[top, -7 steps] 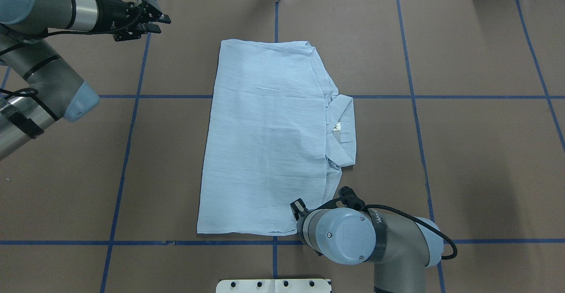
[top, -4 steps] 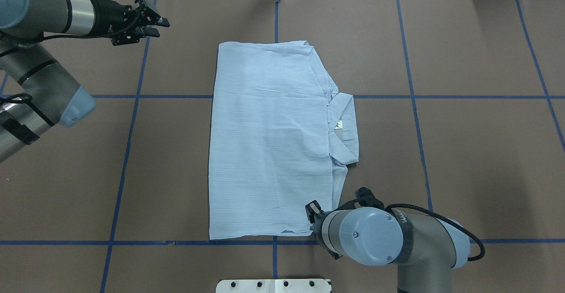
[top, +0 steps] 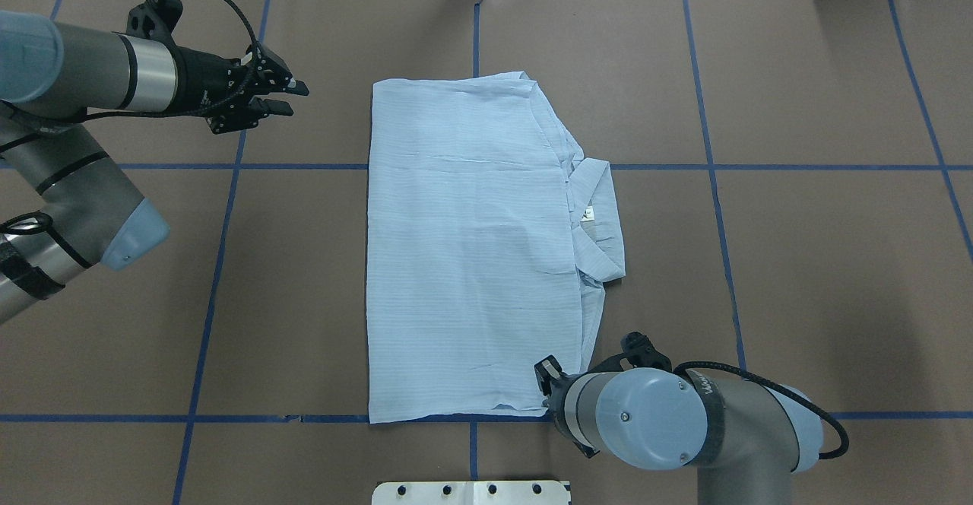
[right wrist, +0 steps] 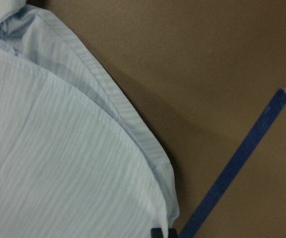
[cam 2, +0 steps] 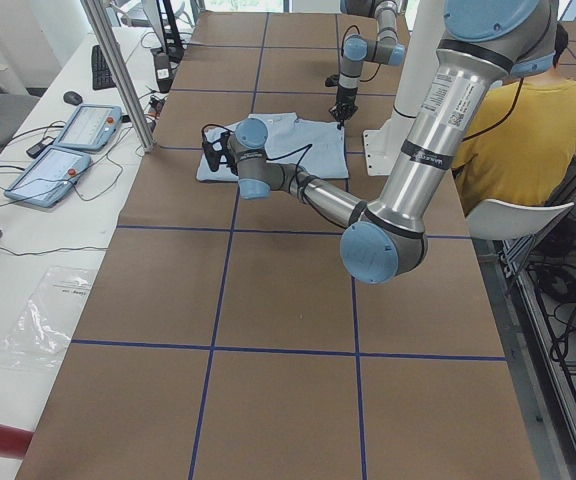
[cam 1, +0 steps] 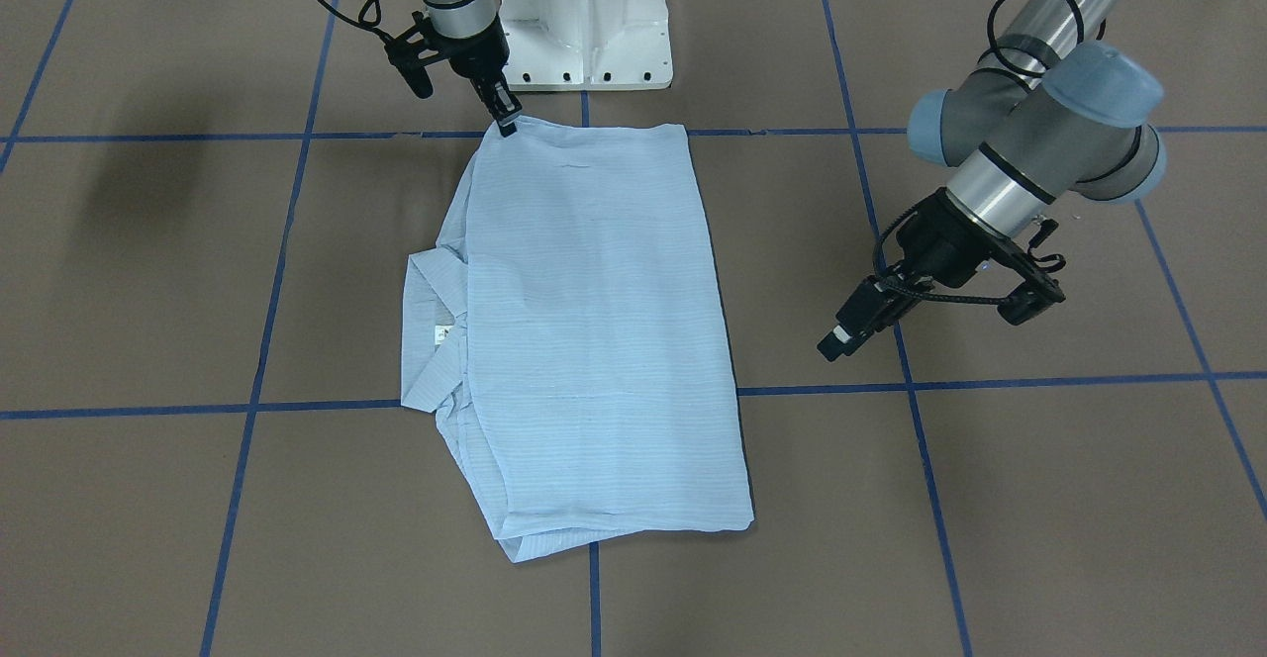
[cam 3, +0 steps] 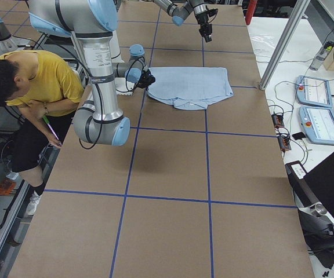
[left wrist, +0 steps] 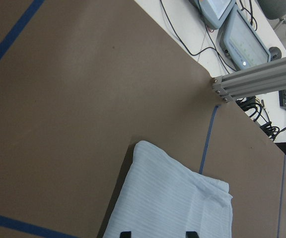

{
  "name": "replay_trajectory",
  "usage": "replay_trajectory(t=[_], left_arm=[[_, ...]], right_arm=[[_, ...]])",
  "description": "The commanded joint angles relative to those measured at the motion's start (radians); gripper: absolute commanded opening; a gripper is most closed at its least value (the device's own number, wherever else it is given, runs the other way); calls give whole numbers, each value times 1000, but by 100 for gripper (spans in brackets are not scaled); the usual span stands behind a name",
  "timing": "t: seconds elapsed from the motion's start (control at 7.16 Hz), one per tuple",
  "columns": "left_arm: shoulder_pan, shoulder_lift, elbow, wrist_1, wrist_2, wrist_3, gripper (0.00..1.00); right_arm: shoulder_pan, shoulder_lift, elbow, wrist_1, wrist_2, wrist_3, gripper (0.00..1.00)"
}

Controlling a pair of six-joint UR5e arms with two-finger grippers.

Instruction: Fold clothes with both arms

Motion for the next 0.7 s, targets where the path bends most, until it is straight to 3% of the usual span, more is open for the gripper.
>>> replay_trajectory(t=[0.0, 0.28, 0.56], left_arm=[[102, 69, -181, 116, 12, -109, 47], [352, 107, -319, 273, 221, -220, 47], [469, 185, -367, 290, 308, -223, 47]], right_arm=[[-12, 3, -2, 0, -1, -1, 0], [-12, 6, 2, 0, 1, -1, 0], [-11, 7, 4, 0, 1, 0, 0]])
